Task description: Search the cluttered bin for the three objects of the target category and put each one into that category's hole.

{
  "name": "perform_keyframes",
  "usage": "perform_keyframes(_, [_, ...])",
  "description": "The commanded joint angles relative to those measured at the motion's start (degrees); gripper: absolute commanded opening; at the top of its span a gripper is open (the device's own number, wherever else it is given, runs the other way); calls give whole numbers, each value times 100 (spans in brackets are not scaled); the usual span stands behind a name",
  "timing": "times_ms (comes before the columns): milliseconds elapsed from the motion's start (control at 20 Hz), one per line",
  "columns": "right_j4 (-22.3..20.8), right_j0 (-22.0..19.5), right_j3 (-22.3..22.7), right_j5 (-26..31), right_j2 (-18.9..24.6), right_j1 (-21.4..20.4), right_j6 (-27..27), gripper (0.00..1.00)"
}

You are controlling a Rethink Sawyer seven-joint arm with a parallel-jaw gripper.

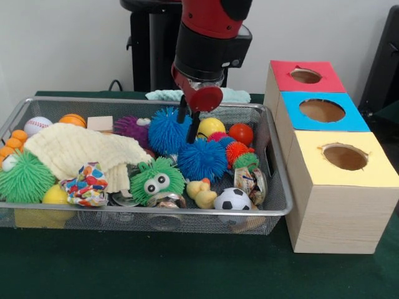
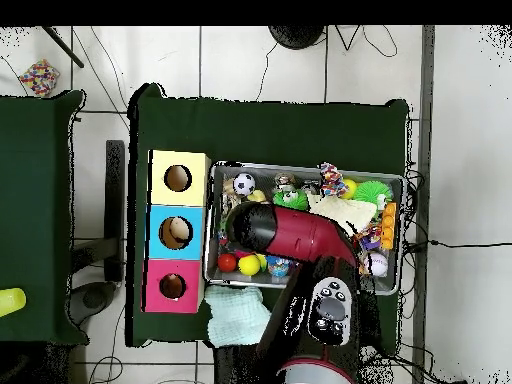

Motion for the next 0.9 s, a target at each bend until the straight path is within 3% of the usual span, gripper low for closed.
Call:
perform_keyframes(50, [-987,-1139,530,-241,1643,-534,-2618,100])
perform_keyframes(500, [-1267,-1244,462,-31,1978,-189,-1793,100])
perform_keyframes(900, [-1606,-913,-139,92,1809,165,-1314,100])
